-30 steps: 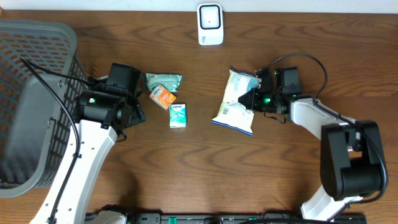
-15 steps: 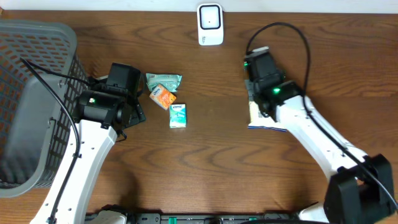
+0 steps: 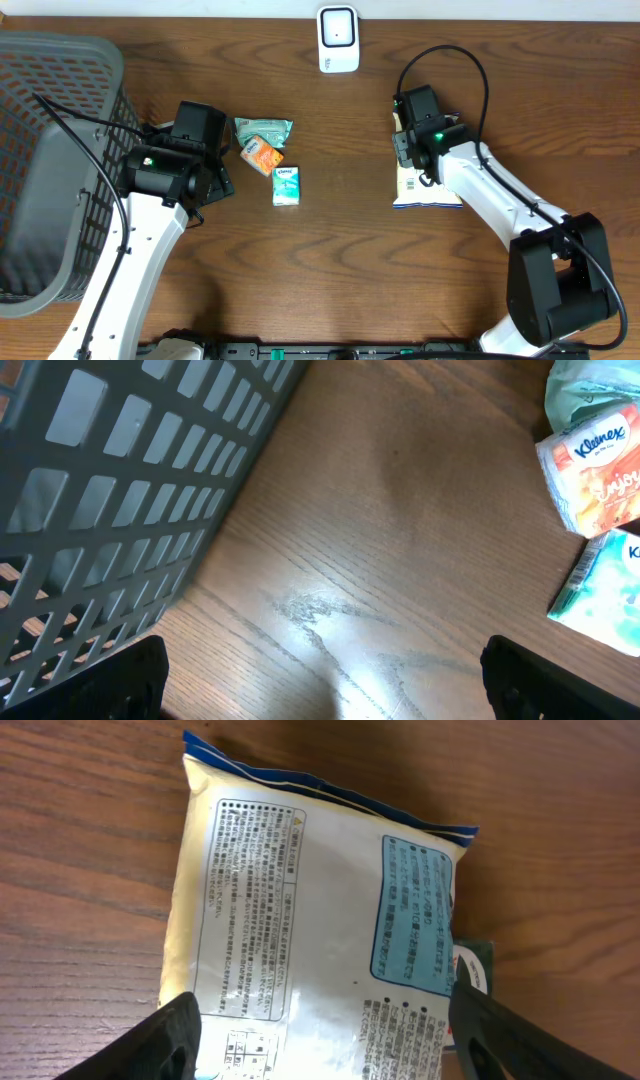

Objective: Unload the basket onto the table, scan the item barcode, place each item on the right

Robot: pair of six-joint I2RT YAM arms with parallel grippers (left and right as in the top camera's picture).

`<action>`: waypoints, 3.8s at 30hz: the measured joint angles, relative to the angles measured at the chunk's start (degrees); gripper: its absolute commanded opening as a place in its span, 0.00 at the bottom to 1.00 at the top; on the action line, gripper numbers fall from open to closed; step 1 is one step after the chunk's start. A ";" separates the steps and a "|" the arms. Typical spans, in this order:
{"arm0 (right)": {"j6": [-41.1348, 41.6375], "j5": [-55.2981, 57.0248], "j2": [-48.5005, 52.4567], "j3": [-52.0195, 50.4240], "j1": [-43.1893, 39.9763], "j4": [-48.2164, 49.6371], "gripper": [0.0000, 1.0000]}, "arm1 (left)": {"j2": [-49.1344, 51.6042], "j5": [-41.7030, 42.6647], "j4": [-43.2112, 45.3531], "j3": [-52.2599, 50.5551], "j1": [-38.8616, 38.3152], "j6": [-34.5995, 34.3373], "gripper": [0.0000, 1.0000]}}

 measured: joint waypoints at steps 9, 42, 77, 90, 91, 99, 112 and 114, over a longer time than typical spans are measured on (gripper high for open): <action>2.25 -20.35 0.00 2.29 -13.64 -2.01 0.90 | 0.00 0.00 -0.04 0.00 0.00 0.00 0.98; 4.48 -68.28 15.17 3.30 -24.44 4.44 0.01 | 0.00 0.00 -0.02 0.00 0.00 0.00 0.97; 0.35 10.88 11.58 8.59 14.82 -10.75 0.66 | 0.00 0.00 0.00 0.00 0.02 0.00 0.98; -0.22 -7.56 8.83 23.78 3.91 -31.89 0.80 | 0.00 0.00 -0.02 0.00 0.00 0.00 0.98; -0.42 -8.46 8.83 23.37 2.80 -32.26 0.82 | 0.00 0.00 0.02 0.00 0.00 0.00 0.98; -1.88 -17.49 8.83 11.96 -2.47 -23.39 0.84 | 0.00 -0.02 0.00 0.00 0.00 0.00 0.98; -2.73 -26.12 6.84 0.94 -2.01 -10.56 0.01 | 0.00 0.00 0.00 0.00 0.00 0.02 0.98; -1.18 -26.27 7.04 1.49 -1.62 -10.01 0.01 | 0.00 0.00 0.00 0.00 0.00 0.00 0.98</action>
